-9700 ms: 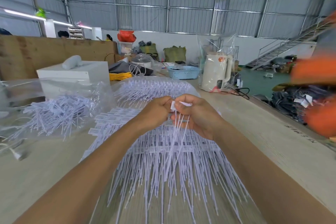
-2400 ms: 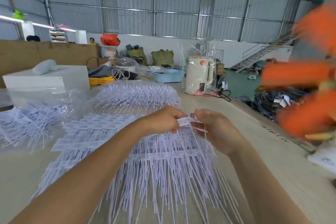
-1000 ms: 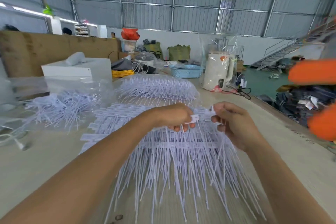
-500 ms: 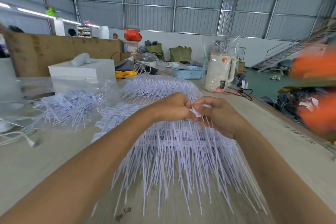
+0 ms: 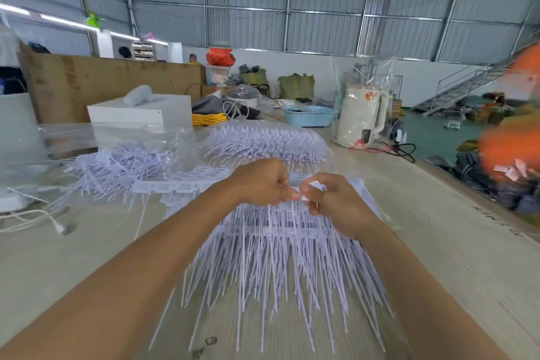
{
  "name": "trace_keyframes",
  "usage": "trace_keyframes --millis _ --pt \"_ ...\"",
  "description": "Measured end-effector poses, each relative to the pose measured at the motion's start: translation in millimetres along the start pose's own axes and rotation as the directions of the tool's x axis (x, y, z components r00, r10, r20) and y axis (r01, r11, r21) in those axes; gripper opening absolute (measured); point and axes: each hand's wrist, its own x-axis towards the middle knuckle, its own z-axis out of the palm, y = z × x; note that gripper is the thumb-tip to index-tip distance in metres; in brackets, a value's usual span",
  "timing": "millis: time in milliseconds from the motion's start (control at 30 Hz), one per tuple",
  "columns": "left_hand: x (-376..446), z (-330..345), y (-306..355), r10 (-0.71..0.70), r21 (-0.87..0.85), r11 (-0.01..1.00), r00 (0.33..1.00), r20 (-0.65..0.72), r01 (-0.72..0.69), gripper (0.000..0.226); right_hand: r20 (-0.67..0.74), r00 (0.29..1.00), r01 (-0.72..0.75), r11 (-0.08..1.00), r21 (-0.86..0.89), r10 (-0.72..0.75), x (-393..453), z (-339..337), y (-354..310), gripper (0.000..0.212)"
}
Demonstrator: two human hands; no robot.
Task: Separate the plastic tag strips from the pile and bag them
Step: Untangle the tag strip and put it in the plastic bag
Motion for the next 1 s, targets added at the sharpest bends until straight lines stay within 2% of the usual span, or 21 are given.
trace_keyframes --millis 100,200,267,367,567,667,733,767,800,833,867,933,1000 --pt "-1 6 -6 0.031 -0.104 0.994 0.999 0.019 -0.029 0.036 0.021 0.999 -0.035 0.999 0.033 0.034 -1 4 -1 0.016" --pt "0 12 -10 0.043 -0.103 0.994 0.999 0.015 -0.041 0.035 0.041 0.998 -0.055 0.998 0.008 0.055 -3 6 -2 0.014" --pt "0 15 -10 0.040 -0.172 0.984 0.999 0.005 -0.038 0.035 0.022 0.998 -0.052 0.999 -0.007 0.052 -4 6 -4 0.015" --pt "-1 16 -9 0.020 -0.355 0.935 1.000 0.005 -0.017 0.037 -0.013 1.000 0.000 0.998 -0.062 -0.001 -5 6 -4 0.015" --pt "1 11 0 -0.064 -0.520 0.849 0.995 0.075 0.093 0.030 -0.087 0.984 0.143 0.979 -0.148 -0.157 -6 3 1 0.022" --pt "-1 6 0 -0.078 -0.586 0.795 0.985 0.156 0.156 0.029 -0.107 0.959 0.213 0.915 -0.343 -0.263 -4 -2 7 0.020" --pt "-4 3 -3 -0.072 -0.612 0.771 0.980 0.188 0.174 0.031 -0.160 0.948 0.177 0.870 -0.460 -0.277 -3 -8 10 0.017" --pt "-6 2 -5 -0.075 -0.597 0.784 0.981 0.177 0.168 0.031 -0.206 0.950 0.138 0.909 -0.393 -0.233 -3 -14 9 0.017" --pt "-7 1 -6 -0.084 -0.569 0.807 0.985 0.152 0.156 0.029 -0.255 0.953 0.104 0.966 -0.238 -0.166 -2 -21 7 0.017" --pt "-8 0 -7 -0.090 -0.539 0.830 0.988 0.123 0.143 0.028 -0.289 0.954 0.077 0.996 -0.036 -0.084 -2 -29 5 0.018" --pt "-9 0 -7 -0.088 -0.513 0.848 0.991 0.103 0.129 0.028 -0.286 0.958 0.049 0.980 0.191 0.007 -2 -35 0 0.018" --pt "-11 1 -4 -0.066 -0.474 0.874 0.993 0.103 0.107 0.029 -0.147 0.980 -0.038 0.844 0.534 0.137 -4 -42 -9 0.022" --pt "-11 5 1 -0.049 -0.415 0.905 0.991 0.126 0.098 0.030 0.026 0.984 -0.156 0.780 0.606 0.177 -7 -38 -13 0.023"
